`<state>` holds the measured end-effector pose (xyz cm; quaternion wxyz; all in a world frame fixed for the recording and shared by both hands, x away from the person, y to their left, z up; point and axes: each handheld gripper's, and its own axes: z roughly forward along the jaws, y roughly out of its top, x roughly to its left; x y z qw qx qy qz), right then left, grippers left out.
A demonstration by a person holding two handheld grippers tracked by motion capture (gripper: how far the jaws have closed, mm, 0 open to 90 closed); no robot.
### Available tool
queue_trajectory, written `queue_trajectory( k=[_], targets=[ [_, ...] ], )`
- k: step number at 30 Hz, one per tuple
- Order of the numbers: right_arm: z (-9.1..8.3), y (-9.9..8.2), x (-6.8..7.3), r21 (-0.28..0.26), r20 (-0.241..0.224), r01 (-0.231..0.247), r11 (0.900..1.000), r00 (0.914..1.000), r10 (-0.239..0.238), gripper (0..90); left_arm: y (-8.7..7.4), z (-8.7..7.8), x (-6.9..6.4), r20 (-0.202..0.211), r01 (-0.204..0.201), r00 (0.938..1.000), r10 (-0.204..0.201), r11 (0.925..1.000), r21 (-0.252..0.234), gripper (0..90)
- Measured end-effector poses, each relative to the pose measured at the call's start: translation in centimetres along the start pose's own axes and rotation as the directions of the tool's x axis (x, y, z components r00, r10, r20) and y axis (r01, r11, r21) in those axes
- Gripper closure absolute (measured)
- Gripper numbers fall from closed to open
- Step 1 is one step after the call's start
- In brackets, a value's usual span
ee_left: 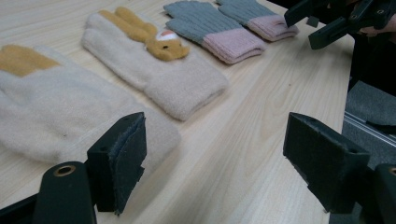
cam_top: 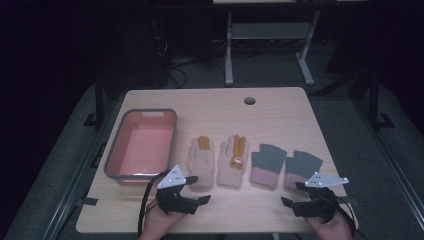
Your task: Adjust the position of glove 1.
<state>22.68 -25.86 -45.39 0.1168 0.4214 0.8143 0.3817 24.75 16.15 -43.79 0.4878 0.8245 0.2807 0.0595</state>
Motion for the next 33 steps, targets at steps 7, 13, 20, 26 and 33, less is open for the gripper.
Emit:
queue_trajectory(
  k=[7,13,20,26,33],
  targets=[
    [0.0,0.3,-0.3,0.005,0.011,-0.017,0.9998,0.9998,0.017,19.3,0.0,0.3,-0.1,0.008,0.006,0.9999,-0.006,0.9999,0.011,21.4],
    [0.3,1.8,1.0,0.021,-0.010,0.023,0.9995,0.9997,-0.023,19.2,0.0,0.1,-0.4,0.005,0.002,1.0000,-0.002,1.0000,0.009,21.3],
    [1.1,4.9,1.7,0.021,-0.058,0.069,0.9974,0.9960,-0.068,19.1,0.0,-0.1,-0.2,-0.001,0.005,1.0000,-0.005,1.0000,0.005,21.3],
    [1.9,6.8,2.3,0.047,-0.085,0.099,0.9940,0.9919,-0.095,17.1,0.0,-0.4,-0.1,-0.005,0.008,1.0000,-0.008,1.0000,-0.003,21.3],
    [2.8,8.8,2.6,0.102,-0.130,0.127,0.9866,0.9850,-0.114,16.6,0.1,-1.0,0.1,-0.017,0.004,0.9999,-0.004,0.9999,-0.010,21.3]
  ],
)
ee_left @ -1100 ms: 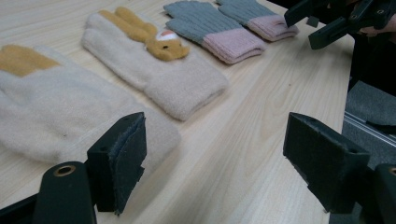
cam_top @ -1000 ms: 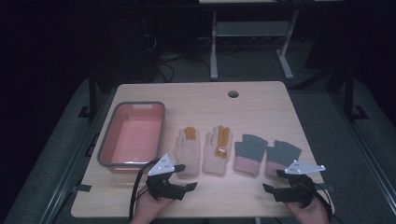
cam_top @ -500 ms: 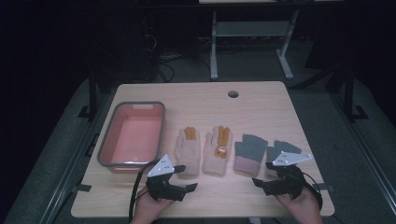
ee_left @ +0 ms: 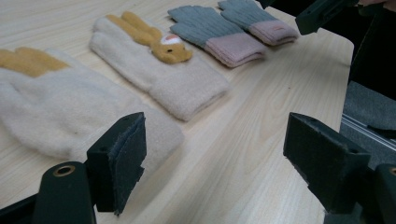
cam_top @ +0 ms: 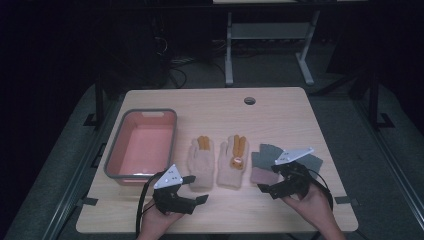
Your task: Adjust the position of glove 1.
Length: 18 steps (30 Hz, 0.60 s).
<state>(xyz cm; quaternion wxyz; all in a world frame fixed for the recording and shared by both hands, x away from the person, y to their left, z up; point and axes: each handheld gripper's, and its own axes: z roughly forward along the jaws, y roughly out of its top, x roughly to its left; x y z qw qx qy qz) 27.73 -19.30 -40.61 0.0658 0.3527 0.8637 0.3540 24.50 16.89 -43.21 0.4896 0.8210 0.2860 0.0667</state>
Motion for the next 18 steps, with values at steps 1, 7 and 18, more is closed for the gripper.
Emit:
queue_trajectory(
  k=[1,7,18],
  targets=[
    [0.0,0.0,0.0,0.000,0.000,0.000,1.0000,1.0000,0.000,16.6,0.0,0.0,0.0,0.000,0.000,1.0000,0.000,1.0000,0.000,21.3],
    [0.3,2.3,0.4,0.018,-0.019,0.035,0.9992,0.9992,-0.034,16.7,0.1,0.0,0.1,-0.007,0.000,1.0000,0.000,1.0000,-0.002,21.3],
    [1.8,5.9,0.9,0.068,-0.033,0.108,0.9918,0.9938,-0.106,16.8,0.2,-0.4,0.3,-0.017,-0.014,0.9998,0.014,0.9998,-0.013,21.3]
  ],
)
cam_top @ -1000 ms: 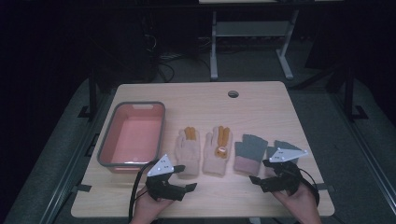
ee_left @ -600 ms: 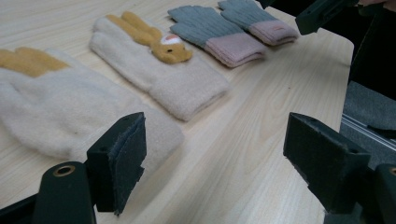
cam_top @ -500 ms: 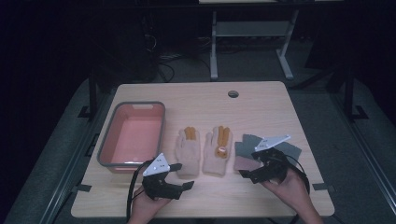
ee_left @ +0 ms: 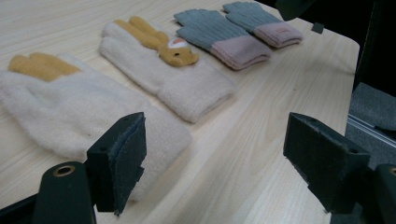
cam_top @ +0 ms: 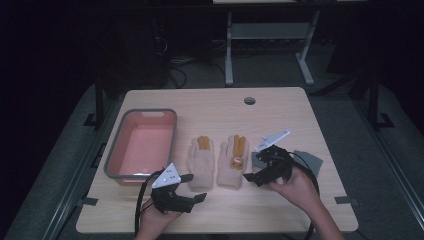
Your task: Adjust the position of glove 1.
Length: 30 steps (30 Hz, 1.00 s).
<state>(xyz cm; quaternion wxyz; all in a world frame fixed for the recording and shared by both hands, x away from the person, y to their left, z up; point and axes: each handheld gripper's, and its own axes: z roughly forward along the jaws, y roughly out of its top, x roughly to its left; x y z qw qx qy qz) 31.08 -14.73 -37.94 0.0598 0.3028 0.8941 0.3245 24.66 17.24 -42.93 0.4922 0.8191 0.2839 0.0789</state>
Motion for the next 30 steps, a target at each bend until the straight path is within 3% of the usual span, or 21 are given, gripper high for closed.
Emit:
queue_trajectory(
  k=[10,17,30],
  targets=[
    [1.4,2.0,-0.1,0.022,-0.017,0.007,0.9997,0.9998,-0.006,17.0,0.2,-0.5,0.1,-0.013,0.005,0.9999,-0.005,1.0000,-0.007,21.3],
    [2.4,3.0,-0.7,0.031,-0.013,0.007,0.9995,0.9999,-0.007,17.5,0.0,-0.3,0.5,0.021,0.067,0.9976,-0.066,0.9976,-0.018,20.4],
    [5.7,3.6,-1.4,0.094,-0.018,0.002,0.9956,0.9998,0.000,17.5,0.1,0.1,0.4,0.015,0.056,0.9983,-0.056,0.9984,0.003,19.0]
  ],
)
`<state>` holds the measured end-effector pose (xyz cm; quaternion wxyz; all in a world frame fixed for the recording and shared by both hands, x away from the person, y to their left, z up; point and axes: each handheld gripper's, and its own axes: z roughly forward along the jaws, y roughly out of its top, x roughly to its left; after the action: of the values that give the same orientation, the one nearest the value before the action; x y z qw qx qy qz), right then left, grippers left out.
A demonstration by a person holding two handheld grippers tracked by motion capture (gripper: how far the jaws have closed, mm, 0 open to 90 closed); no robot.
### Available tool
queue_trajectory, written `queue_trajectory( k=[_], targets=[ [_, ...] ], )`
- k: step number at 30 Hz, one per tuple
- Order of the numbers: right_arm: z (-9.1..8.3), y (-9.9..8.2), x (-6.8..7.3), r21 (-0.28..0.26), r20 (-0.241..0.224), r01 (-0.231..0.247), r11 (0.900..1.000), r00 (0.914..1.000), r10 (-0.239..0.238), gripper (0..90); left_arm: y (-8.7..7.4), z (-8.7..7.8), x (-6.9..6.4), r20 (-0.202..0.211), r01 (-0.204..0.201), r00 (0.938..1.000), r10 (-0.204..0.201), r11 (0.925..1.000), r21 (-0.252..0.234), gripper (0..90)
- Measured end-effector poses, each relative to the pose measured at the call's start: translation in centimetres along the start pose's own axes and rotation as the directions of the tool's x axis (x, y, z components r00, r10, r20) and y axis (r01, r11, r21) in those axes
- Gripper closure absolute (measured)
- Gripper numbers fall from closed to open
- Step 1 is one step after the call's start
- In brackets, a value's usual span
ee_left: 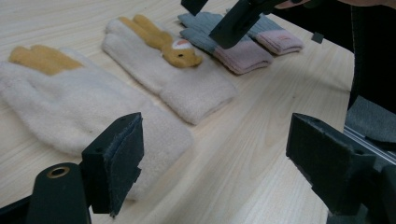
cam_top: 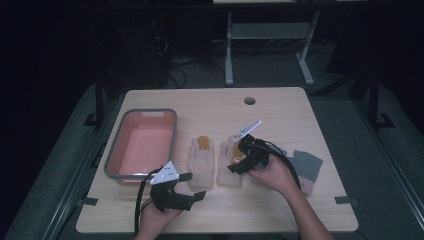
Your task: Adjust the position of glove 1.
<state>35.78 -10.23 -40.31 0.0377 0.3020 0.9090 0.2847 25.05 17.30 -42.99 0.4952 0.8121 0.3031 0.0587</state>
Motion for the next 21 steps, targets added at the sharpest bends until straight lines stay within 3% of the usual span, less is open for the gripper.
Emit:
queue_trajectory(
  k=[21],
  targets=[
    [3.4,0.6,-1.4,0.089,0.026,-0.008,0.9960,0.9997,0.005,26.9,0.0,-0.2,0.1,-0.007,-0.010,0.9999,0.010,0.9999,0.002,19.1]
  ],
)
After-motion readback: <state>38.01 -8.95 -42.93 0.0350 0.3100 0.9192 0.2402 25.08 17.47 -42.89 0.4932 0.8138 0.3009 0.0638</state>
